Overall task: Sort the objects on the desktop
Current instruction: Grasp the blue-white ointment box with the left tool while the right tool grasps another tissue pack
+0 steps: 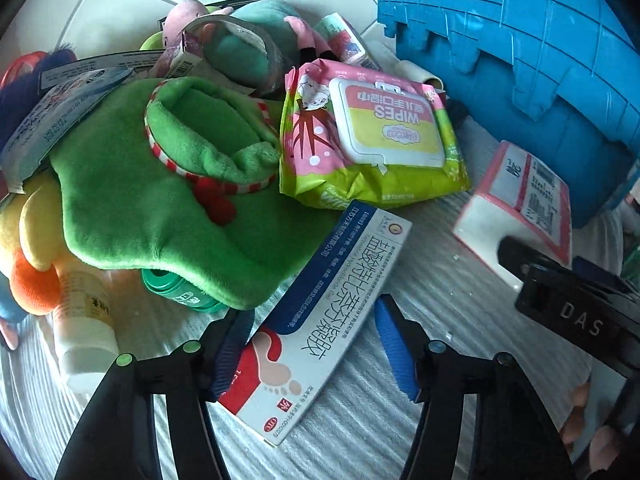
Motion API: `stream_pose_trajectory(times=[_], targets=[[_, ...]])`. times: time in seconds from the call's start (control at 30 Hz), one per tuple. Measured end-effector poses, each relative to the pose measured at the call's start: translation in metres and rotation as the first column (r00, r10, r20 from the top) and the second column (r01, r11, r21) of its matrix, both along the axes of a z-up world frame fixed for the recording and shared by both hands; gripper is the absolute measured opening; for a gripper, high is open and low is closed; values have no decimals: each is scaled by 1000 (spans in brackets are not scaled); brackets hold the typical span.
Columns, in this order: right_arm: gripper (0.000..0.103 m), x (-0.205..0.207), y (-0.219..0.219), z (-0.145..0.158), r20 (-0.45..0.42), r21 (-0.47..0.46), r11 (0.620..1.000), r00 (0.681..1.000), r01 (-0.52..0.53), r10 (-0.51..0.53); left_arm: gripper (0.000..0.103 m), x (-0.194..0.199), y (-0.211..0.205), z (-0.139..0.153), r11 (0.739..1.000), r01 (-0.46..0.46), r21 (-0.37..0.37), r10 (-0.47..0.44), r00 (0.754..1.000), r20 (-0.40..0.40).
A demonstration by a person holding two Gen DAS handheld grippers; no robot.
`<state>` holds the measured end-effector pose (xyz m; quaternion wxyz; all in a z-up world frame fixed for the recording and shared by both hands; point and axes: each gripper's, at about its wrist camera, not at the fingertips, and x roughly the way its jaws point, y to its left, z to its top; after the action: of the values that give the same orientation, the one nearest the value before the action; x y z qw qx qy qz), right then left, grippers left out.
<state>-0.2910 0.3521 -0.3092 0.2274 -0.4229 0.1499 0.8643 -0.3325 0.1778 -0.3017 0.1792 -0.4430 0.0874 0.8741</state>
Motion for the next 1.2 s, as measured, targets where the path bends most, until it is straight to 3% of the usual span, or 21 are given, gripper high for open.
stream_pose_trajectory(times=[0.1, 0.27, 0.5, 0.77, 1.2], targets=[[103, 21, 19, 0, 23, -1, 996, 996, 84, -84, 45, 4, 4, 11, 1000, 0, 21, 0, 1000, 5], [103, 35, 15, 19, -54, -50, 998, 998, 22, -25, 41, 3, 22, 27, 1000, 28, -1, -28, 999, -23], [103, 7, -1, 28, -97, -75, 997, 995, 12, -20, 40, -19, 19, 8, 1000, -5, -12, 5, 1000, 31], [102, -22, 1, 7, -41, -66, 996, 998, 51, -54, 38, -26, 18, 7, 1000, 6, 5, -6, 1000, 17], [101, 34, -22, 12, 43, -53, 993, 993, -105, 107, 40, 1, 17, -4, 999, 13, -46, -10, 998, 63]])
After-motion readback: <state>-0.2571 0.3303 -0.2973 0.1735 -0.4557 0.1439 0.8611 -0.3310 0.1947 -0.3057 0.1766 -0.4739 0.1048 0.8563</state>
